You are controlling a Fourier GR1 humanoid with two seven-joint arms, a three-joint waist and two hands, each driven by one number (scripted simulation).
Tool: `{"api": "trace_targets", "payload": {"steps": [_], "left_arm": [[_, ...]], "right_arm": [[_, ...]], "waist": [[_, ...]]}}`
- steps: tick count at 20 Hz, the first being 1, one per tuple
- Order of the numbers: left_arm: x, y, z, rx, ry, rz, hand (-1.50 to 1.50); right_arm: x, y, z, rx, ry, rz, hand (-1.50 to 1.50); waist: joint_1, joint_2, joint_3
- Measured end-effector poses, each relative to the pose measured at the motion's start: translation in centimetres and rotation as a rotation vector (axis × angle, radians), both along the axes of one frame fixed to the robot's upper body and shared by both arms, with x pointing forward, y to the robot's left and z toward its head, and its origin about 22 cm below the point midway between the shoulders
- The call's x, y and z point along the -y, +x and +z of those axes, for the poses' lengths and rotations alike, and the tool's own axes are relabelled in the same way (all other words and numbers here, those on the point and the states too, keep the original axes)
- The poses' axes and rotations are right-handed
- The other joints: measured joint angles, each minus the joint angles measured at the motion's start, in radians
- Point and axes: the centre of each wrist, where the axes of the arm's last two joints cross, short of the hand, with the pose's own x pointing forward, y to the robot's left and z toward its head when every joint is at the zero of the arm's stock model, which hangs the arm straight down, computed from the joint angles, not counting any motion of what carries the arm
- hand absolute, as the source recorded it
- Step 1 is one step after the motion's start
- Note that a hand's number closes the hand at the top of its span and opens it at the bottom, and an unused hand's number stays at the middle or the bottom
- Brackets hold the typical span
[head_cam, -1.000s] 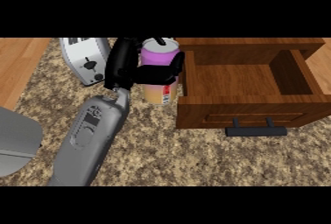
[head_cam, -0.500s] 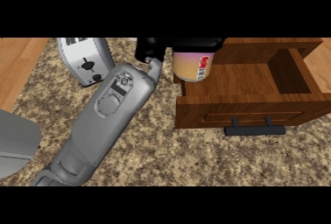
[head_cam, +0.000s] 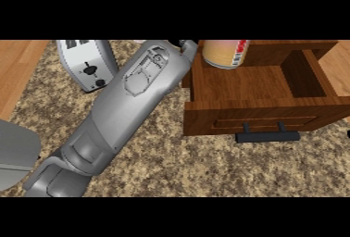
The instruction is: Pick up the can, place it into the drawer and close the drawer
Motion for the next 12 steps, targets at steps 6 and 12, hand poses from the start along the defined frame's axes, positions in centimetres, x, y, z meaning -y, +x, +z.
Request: {"api": "trace_targets", "payload": {"steps": [6, 12], "left_arm": [[1.2, 1.0, -0.2, -0.005, 0.031, 0.015, 1.50], [2.0, 1.4, -0.6, -0.012, 0.070, 0.024, 1.50]], "right_arm": [[0.0, 0.7, 0.3, 0.007, 0.001, 0.012, -1.50], [-0.2, 1.3, 0.4, 0.007, -0.005, 0.015, -1.50]], "waist": [[-0.015, 0.004, 0.000], [-0.027, 0.007, 0.001]]}}
